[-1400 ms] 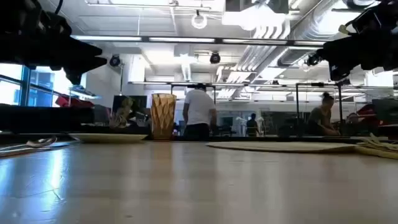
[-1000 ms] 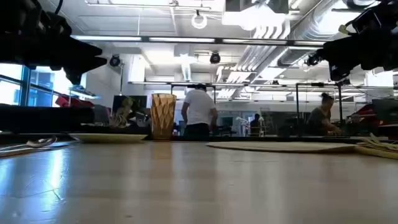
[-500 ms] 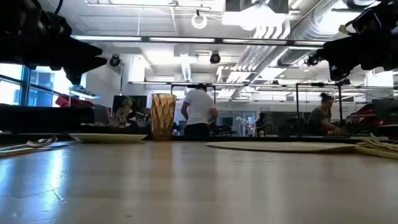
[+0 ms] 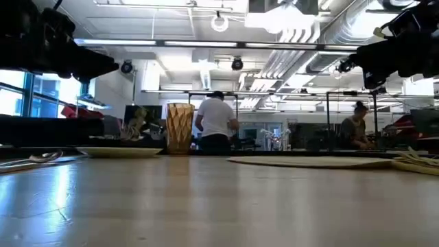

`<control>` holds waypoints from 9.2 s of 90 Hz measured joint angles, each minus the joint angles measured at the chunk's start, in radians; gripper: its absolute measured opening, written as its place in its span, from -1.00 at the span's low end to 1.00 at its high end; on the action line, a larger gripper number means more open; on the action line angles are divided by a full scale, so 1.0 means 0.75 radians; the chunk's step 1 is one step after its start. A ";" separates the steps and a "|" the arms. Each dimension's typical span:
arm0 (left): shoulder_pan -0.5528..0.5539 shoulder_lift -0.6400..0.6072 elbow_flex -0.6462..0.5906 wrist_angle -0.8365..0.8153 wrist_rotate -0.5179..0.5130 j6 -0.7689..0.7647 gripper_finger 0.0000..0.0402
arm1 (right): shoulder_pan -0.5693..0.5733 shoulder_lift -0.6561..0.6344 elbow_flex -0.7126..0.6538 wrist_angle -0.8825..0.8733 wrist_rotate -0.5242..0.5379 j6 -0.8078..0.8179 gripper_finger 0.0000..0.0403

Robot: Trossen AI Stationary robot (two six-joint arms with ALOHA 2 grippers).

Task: Set table place
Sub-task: Move the yellow cup to the bottom left of the table, then move the brown fork to the right of the brown table knife

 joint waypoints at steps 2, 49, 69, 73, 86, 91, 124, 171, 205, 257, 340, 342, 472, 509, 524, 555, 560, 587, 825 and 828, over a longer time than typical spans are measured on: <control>0.000 0.000 0.000 0.000 0.000 -0.001 -0.27 | 0.000 0.000 0.000 0.000 0.000 0.000 -0.63; -0.006 0.000 0.000 0.738 -0.426 -0.962 -0.27 | 0.000 0.001 0.000 0.000 0.000 0.000 -0.63; -0.002 0.013 0.027 0.937 -0.599 -1.086 -0.27 | 0.000 0.000 0.000 0.000 0.000 0.000 -0.63; -0.003 0.041 0.083 0.811 -0.617 -1.049 -0.27 | 0.000 0.000 0.000 0.000 0.000 0.000 -0.63; -0.002 0.325 0.446 0.199 -0.715 -1.020 -0.28 | 0.000 0.001 0.000 -0.001 0.000 0.000 -0.63; 0.007 0.498 0.606 0.034 -0.726 -0.957 -0.28 | 0.000 0.001 0.000 -0.001 0.000 0.000 -0.63; 0.406 1.725 1.743 -0.834 -0.150 -0.491 -0.26 | 0.000 0.001 0.000 -0.001 0.000 0.000 -0.63; 0.734 2.681 2.549 -1.582 0.042 -0.038 0.15 | 0.000 0.001 0.000 -0.001 0.000 0.000 -0.63; 0.699 2.778 2.550 -1.613 -0.159 0.019 -0.55 | 0.000 0.000 0.000 -0.001 0.000 0.000 -0.63; 0.119 2.379 2.550 -2.077 0.140 -0.487 -1.00 | 0.000 0.001 0.000 -0.001 0.000 0.000 -0.63; -1.085 2.185 1.892 -2.048 0.161 -2.114 -1.00 | 0.000 0.001 0.000 -0.001 0.000 0.000 -0.63; -1.091 2.186 1.880 -2.039 0.155 -2.114 -1.00 | 0.000 0.001 0.000 -0.001 0.000 0.000 -0.63; -1.321 1.915 1.797 -1.798 0.021 -2.540 -0.30 | 0.000 0.001 0.000 -0.001 0.000 0.000 -0.63; -0.953 1.782 1.798 -1.174 -0.468 -1.928 -0.30 | 0.000 -0.001 0.000 0.017 0.070 -0.290 -0.63; -0.714 1.798 1.798 -0.999 -0.533 -1.712 -0.30 | -0.001 -0.001 0.000 0.110 0.087 -0.316 -0.63; -0.440 1.798 1.798 -0.788 -0.291 -1.489 -0.30 | -0.036 0.067 0.159 0.398 0.220 0.853 -0.63; -0.426 1.798 1.798 -0.791 -0.283 -1.436 -0.30 | -0.035 0.117 0.213 0.378 0.184 0.974 -0.63; -0.347 1.798 1.798 -0.802 -0.238 -1.140 -0.30 | -0.026 0.629 0.481 0.405 0.435 1.471 -0.63; -0.290 1.797 1.796 -0.914 0.008 -0.690 -0.30 | 0.577 1.747 0.686 -0.933 -0.185 2.772 -0.89; -0.290 1.797 1.796 -0.914 0.008 -0.690 -0.30 | 0.577 1.747 0.687 -0.929 -0.185 2.772 -0.94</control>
